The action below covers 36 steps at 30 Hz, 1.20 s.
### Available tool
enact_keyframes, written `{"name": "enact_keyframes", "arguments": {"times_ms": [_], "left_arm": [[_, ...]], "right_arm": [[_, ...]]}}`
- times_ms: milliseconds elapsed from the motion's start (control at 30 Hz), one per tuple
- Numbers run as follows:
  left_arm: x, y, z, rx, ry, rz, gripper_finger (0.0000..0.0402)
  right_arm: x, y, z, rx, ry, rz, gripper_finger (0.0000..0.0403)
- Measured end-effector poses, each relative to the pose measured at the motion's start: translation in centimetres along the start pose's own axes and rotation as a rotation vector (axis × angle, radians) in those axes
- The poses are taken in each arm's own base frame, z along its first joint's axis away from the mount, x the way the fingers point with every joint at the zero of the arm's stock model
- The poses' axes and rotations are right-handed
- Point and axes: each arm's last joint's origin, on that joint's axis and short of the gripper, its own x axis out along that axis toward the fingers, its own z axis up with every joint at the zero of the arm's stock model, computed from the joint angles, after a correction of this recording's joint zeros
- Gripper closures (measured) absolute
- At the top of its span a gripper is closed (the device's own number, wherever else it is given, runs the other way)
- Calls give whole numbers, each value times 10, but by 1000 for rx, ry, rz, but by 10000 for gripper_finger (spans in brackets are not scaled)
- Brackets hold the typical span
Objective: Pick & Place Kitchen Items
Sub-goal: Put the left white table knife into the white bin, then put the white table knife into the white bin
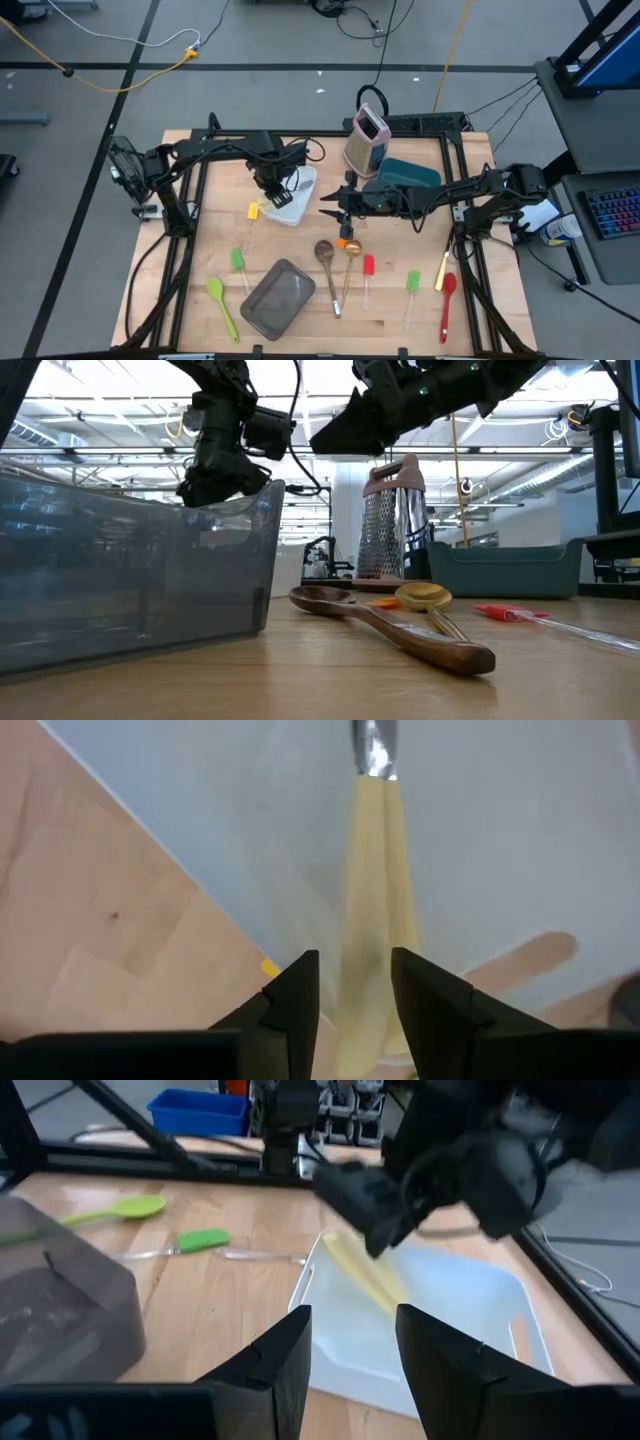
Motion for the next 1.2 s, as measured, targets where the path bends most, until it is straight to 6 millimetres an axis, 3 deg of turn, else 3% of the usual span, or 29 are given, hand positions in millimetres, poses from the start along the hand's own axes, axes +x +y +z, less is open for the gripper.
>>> {"name": "enact_keyframes", "arguments": {"times_ms": [167, 367, 600, 800, 1200], "left_arm": [[-15, -4, -10, 22, -64, 8, 283], [-39, -7, -28, 60, -210, 155, 284], [-59, -13, -44, 59, -347, 194, 284], [-62, -19, -44, 94, -405, 181, 284], [-66, -23, -36, 219, -497, 220, 284]], "right_arm": [[-2, 12, -5, -20, 57, 37, 261], [-11, 30, -14, 17, 179, 78, 261], [-51, 23, -22, 439, 468, -71, 261], [-91, 28, -37, 817, 795, -207, 261], [-138, 56, -51, 1181, 1198, -434, 261]]}}
